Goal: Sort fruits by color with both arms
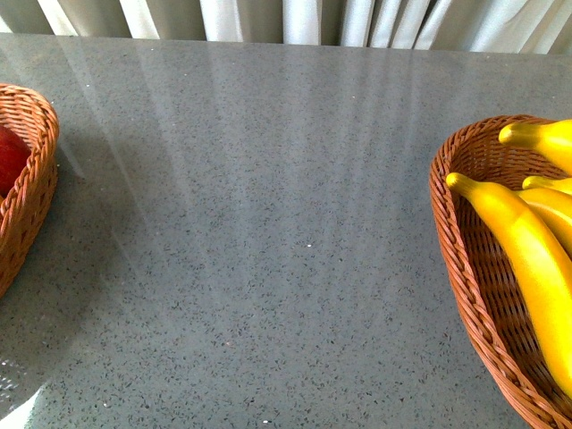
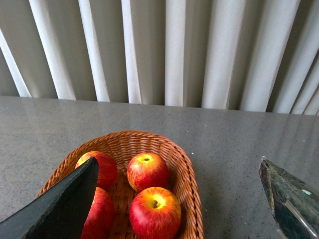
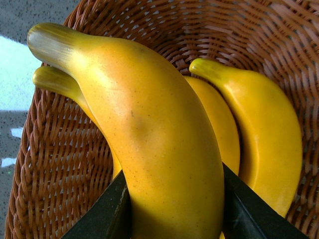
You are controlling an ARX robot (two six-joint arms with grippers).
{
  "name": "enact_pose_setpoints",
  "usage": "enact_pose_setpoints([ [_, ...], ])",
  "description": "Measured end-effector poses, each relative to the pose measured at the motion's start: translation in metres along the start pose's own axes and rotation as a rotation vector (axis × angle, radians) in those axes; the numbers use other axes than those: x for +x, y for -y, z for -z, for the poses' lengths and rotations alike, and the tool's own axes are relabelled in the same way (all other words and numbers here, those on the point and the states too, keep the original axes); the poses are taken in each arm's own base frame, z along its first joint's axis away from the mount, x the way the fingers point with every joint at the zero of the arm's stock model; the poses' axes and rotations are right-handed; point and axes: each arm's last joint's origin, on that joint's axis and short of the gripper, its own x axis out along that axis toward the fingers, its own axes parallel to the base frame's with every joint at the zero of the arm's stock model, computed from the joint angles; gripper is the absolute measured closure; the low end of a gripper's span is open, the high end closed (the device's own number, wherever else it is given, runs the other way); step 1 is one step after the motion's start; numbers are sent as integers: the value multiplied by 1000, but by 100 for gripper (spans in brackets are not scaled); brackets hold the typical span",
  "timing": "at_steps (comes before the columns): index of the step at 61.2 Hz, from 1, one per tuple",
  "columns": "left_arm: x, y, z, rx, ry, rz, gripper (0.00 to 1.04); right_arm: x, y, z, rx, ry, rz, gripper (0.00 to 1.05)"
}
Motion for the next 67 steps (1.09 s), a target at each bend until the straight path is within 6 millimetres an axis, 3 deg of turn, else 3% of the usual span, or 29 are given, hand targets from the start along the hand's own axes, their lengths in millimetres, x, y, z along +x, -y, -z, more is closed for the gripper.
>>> enact_pose_setpoints([
  [17,0,0,0,0,0,0,9,18,4,9,-3,-50,-6,66],
  [29,0,0,0,0,0,0,9,14,5,8,8,-27,-18,32],
  [35,0,0,0,0,0,0,9,1,3,1,13,48,-29,10],
  [37,0,0,0,0,0,0,9,-7,2,-3,15,100,-29,8],
  [50,0,0,0,0,0,0,9,-61,-10,-29,13,494,-45,9],
  [52,0,0,0,0,0,0,9,-58,-12,-29,17,545,-12,12],
  [54,0,0,0,0,0,0,9,-53,-12,-22,33,694,154,20],
  [57,0,0,0,0,0,0,9,-45,-13,-5,57,824,252,31],
  [67,0,0,0,0,0,0,9,-59,-21,27,50,1026,290,61],
])
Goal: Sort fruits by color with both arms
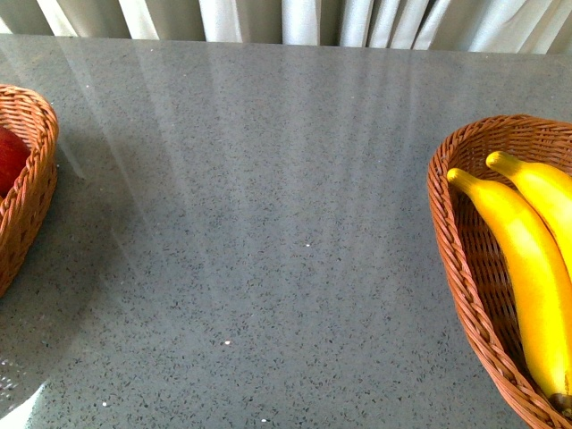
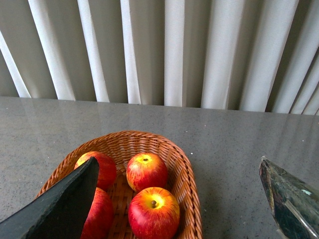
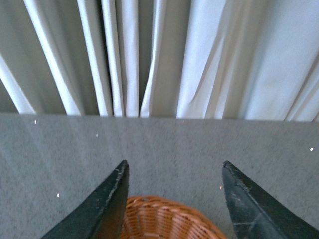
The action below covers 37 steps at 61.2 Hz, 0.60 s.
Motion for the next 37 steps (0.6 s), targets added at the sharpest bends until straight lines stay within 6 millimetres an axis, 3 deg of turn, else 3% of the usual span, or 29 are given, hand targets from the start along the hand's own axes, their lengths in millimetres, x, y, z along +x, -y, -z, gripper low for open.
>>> enact_pose_setpoints([
  [15,0,0,0,0,0,0,9,-35,-1,19,-2,-16,-3,103],
  [37,0,0,0,0,0,0,9,-68,-1,30,6,-15,-2,103],
])
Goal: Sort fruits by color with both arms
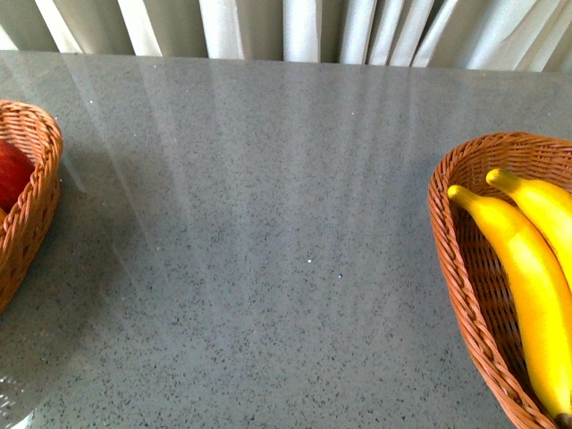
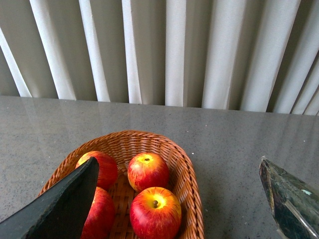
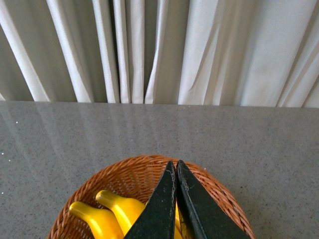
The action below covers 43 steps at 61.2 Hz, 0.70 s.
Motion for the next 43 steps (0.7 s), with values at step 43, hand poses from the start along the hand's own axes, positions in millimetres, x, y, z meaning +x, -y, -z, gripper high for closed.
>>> enact_pose_setpoints([
  [43,0,0,0,0,0,0,9,-39,0,5,1,28,1,103],
])
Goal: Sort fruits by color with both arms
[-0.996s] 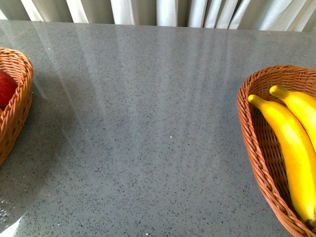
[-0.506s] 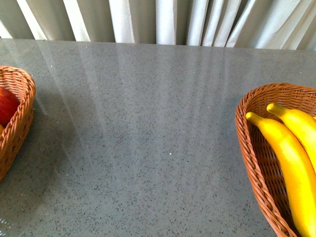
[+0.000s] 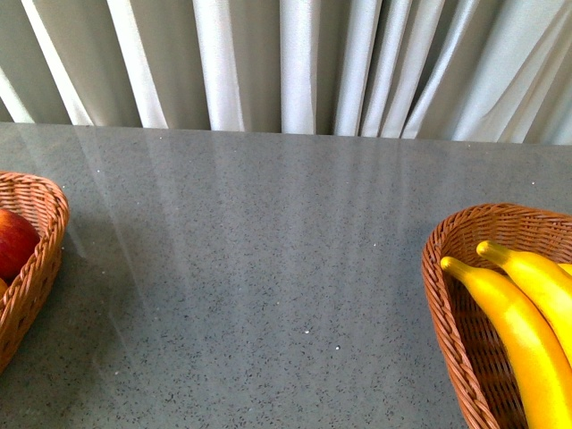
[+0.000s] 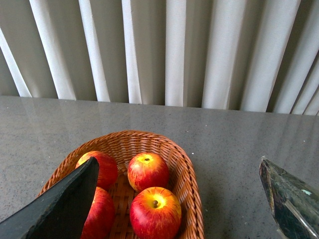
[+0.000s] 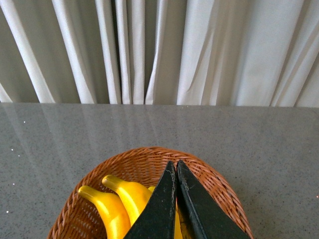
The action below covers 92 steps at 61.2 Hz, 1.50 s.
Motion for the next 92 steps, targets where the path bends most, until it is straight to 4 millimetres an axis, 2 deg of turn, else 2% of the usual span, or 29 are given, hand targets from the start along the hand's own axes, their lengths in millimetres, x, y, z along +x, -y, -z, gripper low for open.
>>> enact_pose_setpoints([
  [40,0,0,0,0,0,0,9,-17,0,-1,0,3,0,103],
  [49,0,0,0,0,0,0,9,-27,0,3,0,-8,-1,103],
  [79,0,0,0,0,0,0,9,-28,0,2,0,-2,0,103],
  [92,0,0,0,0,0,0,9,-28,0,2,0,-2,0,68],
])
